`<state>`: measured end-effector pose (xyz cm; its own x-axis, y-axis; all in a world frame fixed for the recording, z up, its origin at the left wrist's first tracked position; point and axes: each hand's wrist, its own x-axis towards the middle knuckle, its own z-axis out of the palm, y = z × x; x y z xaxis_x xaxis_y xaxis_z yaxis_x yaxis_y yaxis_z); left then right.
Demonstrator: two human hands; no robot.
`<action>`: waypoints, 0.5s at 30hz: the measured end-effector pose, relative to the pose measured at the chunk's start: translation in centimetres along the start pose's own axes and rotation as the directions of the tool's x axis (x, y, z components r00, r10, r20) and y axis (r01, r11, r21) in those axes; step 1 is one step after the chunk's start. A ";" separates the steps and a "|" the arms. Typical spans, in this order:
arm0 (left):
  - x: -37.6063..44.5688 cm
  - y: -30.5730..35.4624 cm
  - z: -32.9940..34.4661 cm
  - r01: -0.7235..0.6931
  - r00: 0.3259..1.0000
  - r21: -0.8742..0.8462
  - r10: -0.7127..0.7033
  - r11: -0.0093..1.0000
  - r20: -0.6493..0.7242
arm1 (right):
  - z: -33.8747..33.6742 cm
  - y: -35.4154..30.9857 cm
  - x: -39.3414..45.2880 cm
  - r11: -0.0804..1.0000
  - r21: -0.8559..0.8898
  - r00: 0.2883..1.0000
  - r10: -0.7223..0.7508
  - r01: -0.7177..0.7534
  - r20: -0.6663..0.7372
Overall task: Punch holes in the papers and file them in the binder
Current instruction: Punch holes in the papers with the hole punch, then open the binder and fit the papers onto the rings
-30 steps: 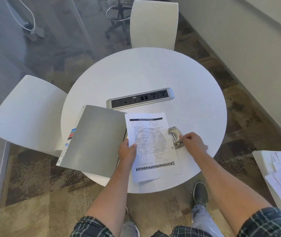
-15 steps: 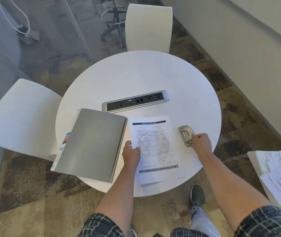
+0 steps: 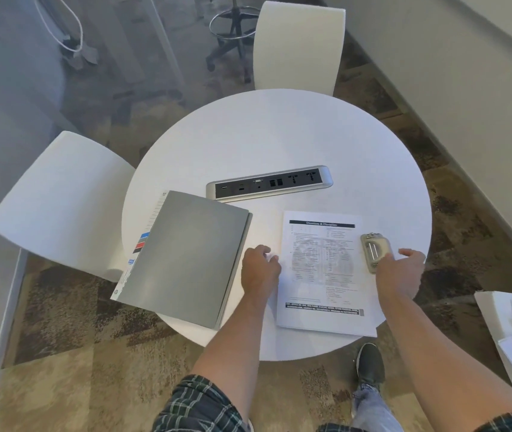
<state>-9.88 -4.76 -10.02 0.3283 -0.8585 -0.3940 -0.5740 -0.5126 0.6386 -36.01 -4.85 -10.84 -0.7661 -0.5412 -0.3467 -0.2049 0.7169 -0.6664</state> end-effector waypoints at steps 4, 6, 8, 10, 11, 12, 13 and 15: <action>0.9 -3.2 -4.2 -0.125 0.970 0.281 0.176 0.952 -0.165 | 2.5 -0.9 -4.5 0.951 0.137 0.960 -0.278 0.276 0.001; 1.6 -5.0 -6.5 -0.116 0.944 0.437 0.236 0.892 -0.232 | 4.4 -1.3 -7.6 0.915 0.196 0.911 -0.383 0.352 0.151; 2.2 -6.7 -8.9 -0.043 0.924 0.508 0.227 0.860 -0.308 | 6.6 -1.6 -10.7 0.917 0.222 0.845 -0.392 0.331 0.363; 2.8 -8.1 -11.2 0.040 0.916 0.534 0.181 0.845 -0.357 | 8.8 -2.0 -13.7 0.924 0.259 0.729 -0.381 0.281 0.568; 3.1 -8.8 -12.2 0.076 0.910 0.530 0.158 0.844 -0.383 | 10.0 -2.1 -15.0 0.928 0.274 0.666 -0.373 0.253 0.646; 3.4 -9.2 -13.2 0.113 0.902 0.517 0.130 0.848 -0.411 | 10.9 -2.3 -16.2 0.933 0.265 0.612 -0.359 0.242 0.705; 3.7 -9.6 -14.2 0.149 0.897 0.497 0.095 0.855 -0.432 | 11.9 -2.4 -17.2 0.940 0.240 0.575 -0.339 0.243 0.744; 4.2 -10.2 -15.8 0.223 0.889 0.446 0.008 0.867 -0.458 | 13.3 -2.9 -18.9 0.951 0.164 0.546 -0.286 0.263 0.788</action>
<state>9.20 -3.43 -7.69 0.6312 -0.7745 -0.0421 -0.7593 -0.6280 0.1706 -12.86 -2.53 -11.19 0.1204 -0.8467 -0.5184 -0.2963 0.4677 -0.8327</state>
